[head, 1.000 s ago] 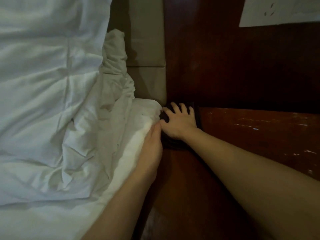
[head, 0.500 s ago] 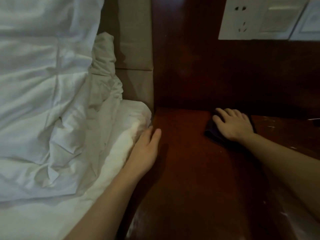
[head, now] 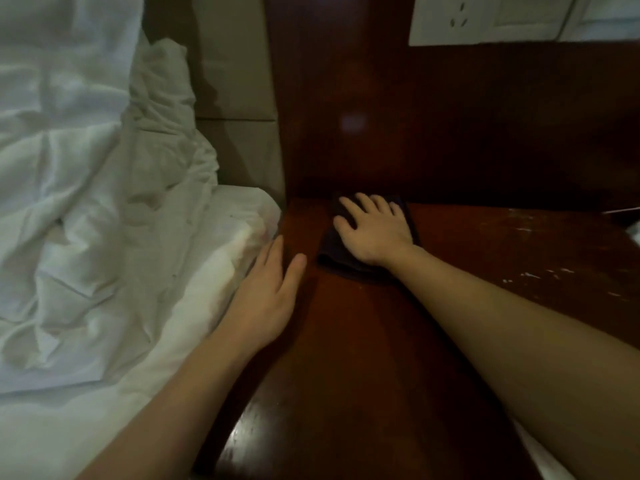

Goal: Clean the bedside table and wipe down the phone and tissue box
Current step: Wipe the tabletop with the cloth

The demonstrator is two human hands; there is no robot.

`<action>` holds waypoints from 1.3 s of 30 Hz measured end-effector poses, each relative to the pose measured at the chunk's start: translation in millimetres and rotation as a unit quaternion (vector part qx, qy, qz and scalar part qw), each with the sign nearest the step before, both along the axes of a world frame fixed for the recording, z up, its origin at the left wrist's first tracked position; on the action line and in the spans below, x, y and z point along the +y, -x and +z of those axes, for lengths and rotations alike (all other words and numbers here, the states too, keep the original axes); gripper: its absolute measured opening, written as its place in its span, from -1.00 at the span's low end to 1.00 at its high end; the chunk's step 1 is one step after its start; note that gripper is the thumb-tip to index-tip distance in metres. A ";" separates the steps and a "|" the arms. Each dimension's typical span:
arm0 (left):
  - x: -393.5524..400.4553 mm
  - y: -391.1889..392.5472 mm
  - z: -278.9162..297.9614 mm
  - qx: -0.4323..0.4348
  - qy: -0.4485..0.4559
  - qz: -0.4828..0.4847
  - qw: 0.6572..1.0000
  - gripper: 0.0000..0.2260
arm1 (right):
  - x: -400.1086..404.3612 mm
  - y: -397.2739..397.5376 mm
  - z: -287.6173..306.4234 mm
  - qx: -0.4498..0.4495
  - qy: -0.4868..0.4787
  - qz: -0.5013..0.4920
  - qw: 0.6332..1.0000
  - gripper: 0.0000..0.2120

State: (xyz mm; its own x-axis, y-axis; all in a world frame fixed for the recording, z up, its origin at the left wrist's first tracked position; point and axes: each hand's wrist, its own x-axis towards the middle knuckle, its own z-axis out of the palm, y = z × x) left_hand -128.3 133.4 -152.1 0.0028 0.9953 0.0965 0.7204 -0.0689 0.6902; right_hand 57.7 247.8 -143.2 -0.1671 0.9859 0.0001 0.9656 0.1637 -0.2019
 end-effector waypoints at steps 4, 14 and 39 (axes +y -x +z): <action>-4.7 -6.4 3.3 0.016 0.005 0.015 1.000 -0.43 | 8.7 -104.7 0.4 -0.035 -0.008 -0.110 0.993 -0.41; 2.2 -7.6 -0.7 0.003 -0.010 0.022 1.000 -0.46 | -80.3 17.2 0.9 -0.004 -0.003 -0.036 0.999 -0.39; -122.3 -77.0 5.5 0.098 -0.079 -0.081 0.989 -0.55 | -277.3 -153.8 -0.3 0.001 -0.016 0.005 1.000 -0.42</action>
State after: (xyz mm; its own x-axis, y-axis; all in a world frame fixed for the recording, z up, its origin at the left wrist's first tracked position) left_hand -51.2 11.1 -146.6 0.1942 0.9529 0.2329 0.8105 -0.2896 0.5092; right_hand 211.5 -29.5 -143.5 -0.1779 0.9836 0.0309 0.9635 0.1804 -0.1978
